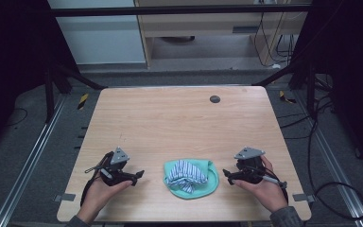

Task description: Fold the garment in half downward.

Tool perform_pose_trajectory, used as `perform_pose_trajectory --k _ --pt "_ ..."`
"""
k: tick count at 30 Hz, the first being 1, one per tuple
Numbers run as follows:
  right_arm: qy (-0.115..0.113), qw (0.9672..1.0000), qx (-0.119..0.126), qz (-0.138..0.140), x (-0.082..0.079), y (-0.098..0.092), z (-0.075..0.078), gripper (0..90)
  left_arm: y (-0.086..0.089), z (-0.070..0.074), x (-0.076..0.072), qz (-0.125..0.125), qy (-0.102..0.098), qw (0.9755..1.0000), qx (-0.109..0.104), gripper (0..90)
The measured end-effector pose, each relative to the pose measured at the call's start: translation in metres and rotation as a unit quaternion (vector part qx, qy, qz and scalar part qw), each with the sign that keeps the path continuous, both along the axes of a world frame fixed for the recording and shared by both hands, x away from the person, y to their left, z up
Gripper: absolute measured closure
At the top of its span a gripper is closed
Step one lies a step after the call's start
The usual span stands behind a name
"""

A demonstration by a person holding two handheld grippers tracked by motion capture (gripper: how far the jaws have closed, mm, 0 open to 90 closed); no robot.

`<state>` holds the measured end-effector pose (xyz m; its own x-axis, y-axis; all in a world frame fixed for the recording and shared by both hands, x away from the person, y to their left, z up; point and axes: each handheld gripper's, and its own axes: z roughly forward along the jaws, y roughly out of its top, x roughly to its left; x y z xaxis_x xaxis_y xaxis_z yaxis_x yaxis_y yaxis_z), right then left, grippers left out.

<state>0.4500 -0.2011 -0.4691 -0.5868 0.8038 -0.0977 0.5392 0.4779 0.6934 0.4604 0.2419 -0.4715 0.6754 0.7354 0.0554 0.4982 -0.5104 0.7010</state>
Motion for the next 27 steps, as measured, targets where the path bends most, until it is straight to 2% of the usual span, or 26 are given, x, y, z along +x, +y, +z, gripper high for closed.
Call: perform_pose_trajectory --k 3,7,12,13,16,18,19,27 --pt "0.011 0.9999 0.001 -0.009 0.008 -0.005 -0.001 10.3 0.001 0.001 0.006 -0.010 0.016 0.9997 0.017 10.2" --pt "0.016 0.9995 -0.005 -0.025 0.024 -0.013 -0.002 8.1 0.004 0.001 0.020 -0.010 0.024 0.9989 0.038 8.7" --pt "0.025 0.9988 -0.003 -0.043 0.038 -0.020 -0.005 7.2 0.008 -0.001 0.033 -0.004 0.030 0.9984 0.047 8.1" --pt "0.028 0.9980 0.005 -0.057 0.044 -0.023 -0.007 7.1 0.009 -0.002 0.037 0.001 0.031 0.9984 0.048 7.5" --pt "0.026 0.9973 0.013 -0.067 0.049 -0.026 -0.010 6.7 0.015 -0.007 0.047 0.013 0.036 0.9982 0.047 6.7" --pt "0.023 0.9961 0.022 -0.083 0.054 -0.029 -0.012 6.7 0.017 -0.011 0.054 0.025 0.042 0.9979 0.042 5.9" --pt "0.017 0.9946 0.027 -0.099 0.060 -0.032 -0.015 6.7 0.019 -0.014 0.059 0.037 0.042 0.9976 0.040 5.9" --pt "0.019 0.9879 0.034 -0.150 0.073 -0.037 -0.026 6.6 0.024 -0.025 0.068 0.061 0.033 0.9972 0.027 5.9"
